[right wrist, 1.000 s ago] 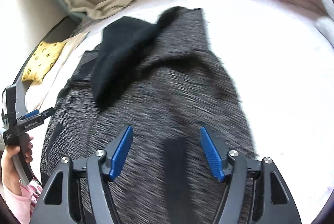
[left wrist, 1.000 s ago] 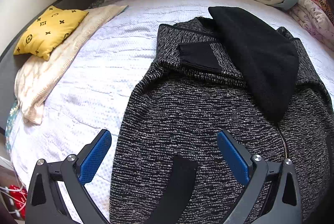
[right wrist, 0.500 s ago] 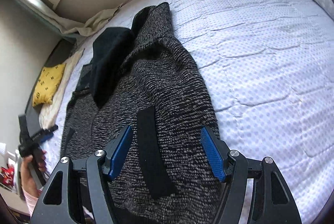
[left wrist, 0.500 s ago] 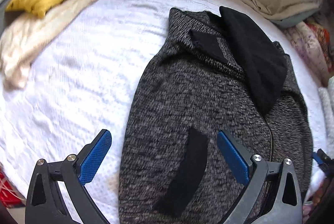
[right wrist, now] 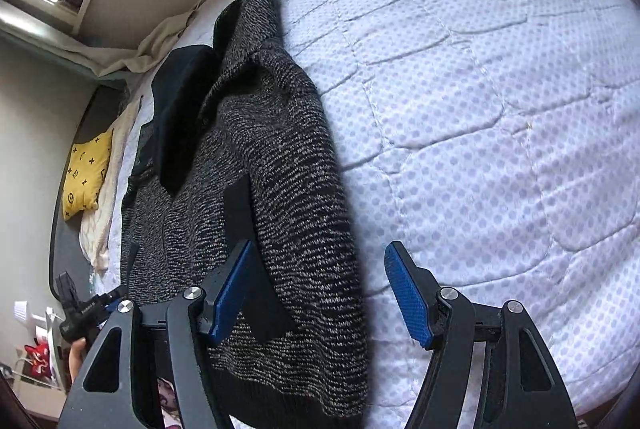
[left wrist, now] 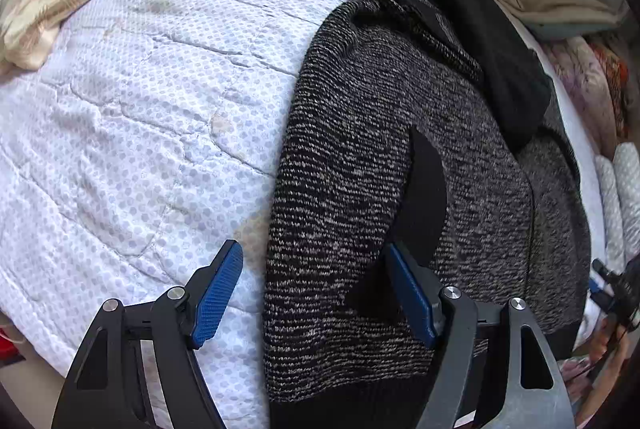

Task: Fold large clothes
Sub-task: 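Move both grippers to the black ribbed hem of the jacket, then close both grippers on the ribbed hem and lift it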

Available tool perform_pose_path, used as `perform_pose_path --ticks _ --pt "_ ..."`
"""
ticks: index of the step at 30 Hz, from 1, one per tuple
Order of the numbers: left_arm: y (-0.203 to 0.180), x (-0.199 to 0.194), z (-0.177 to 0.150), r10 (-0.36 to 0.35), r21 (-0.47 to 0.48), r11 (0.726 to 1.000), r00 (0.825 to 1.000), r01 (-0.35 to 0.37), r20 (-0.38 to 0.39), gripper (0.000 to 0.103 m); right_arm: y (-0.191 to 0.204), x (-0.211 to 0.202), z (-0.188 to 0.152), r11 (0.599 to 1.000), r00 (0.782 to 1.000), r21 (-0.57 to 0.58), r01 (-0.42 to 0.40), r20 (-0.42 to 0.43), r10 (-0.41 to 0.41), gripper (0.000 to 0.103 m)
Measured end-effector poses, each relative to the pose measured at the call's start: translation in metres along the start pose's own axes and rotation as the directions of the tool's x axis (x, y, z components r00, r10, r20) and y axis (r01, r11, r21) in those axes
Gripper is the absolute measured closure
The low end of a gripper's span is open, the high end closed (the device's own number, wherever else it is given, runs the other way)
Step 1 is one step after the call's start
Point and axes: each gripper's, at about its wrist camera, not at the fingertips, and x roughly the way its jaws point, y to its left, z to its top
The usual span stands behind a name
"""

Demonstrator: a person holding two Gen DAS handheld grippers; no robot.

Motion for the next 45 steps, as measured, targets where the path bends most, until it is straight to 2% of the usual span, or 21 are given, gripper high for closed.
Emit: perform_pose_path --ticks 6,11,17,20,23,28,34,37,39,41,44,45 --pt "-0.01 -0.001 -0.012 0.053 0.058 0.997 0.999 -0.053 0.002 0.026 -0.001 0.002 -0.01 0.999 0.999 -0.044 0.025 -0.045 -0.027 0.039" --pt "-0.014 -0.001 -0.027 0.054 0.108 0.993 0.998 -0.051 -0.027 0.027 -0.006 -0.001 -0.022 0.998 0.995 -0.064 -0.009 -0.097 0.002 0.041" --pt "-0.001 -0.003 -0.032 -0.038 0.092 0.995 0.994 0.047 -0.102 0.03 -0.017 -0.005 -0.03 0.997 0.987 -0.02 -0.076 -0.146 0.072 0.042" --pt "-0.001 -0.002 -0.036 -0.1 0.101 0.988 0.984 0.115 -0.147 0.031 -0.019 -0.004 -0.032 0.995 0.981 -0.009 -0.1 -0.166 0.097 0.042" --pt "0.002 -0.004 -0.042 -0.131 0.1 0.984 0.977 0.15 -0.171 0.031 -0.019 -0.002 -0.035 0.992 0.973 -0.001 -0.129 -0.193 0.127 0.042" --pt "0.012 -0.004 -0.04 -0.216 0.025 0.974 0.958 0.225 -0.188 0.031 -0.016 0.0 -0.04 0.987 0.962 -0.002 -0.158 -0.226 0.153 0.042" --pt "0.017 -0.001 -0.047 -0.286 -0.023 0.957 0.932 0.289 -0.224 0.043 -0.013 0.008 -0.048 0.98 0.944 0.026 -0.196 -0.266 0.196 0.053" --pt "0.014 0.001 -0.052 -0.309 -0.036 0.95 0.923 0.309 -0.229 0.047 -0.011 0.013 -0.052 0.977 0.937 0.03 -0.213 -0.278 0.213 0.053" --pt "0.013 0.003 -0.053 -0.338 -0.053 0.941 0.912 0.335 -0.232 0.054 -0.008 0.016 -0.054 0.975 0.932 0.027 -0.222 -0.289 0.22 0.053" --pt "0.015 0.006 -0.056 -0.373 -0.092 0.928 0.897 0.361 -0.238 0.076 -0.004 0.02 -0.054 0.972 0.925 0.027 -0.235 -0.301 0.232 0.054" --pt "0.023 0.01 -0.057 -0.426 -0.16 0.904 0.876 0.398 -0.227 0.087 0.0 0.027 -0.055 0.968 0.915 0.037 -0.247 -0.321 0.246 0.069" --pt "0.025 0.008 -0.056 -0.437 -0.165 0.898 0.872 0.408 -0.22 0.088 -0.001 0.029 -0.056 0.967 0.911 0.046 -0.252 -0.326 0.253 0.079"
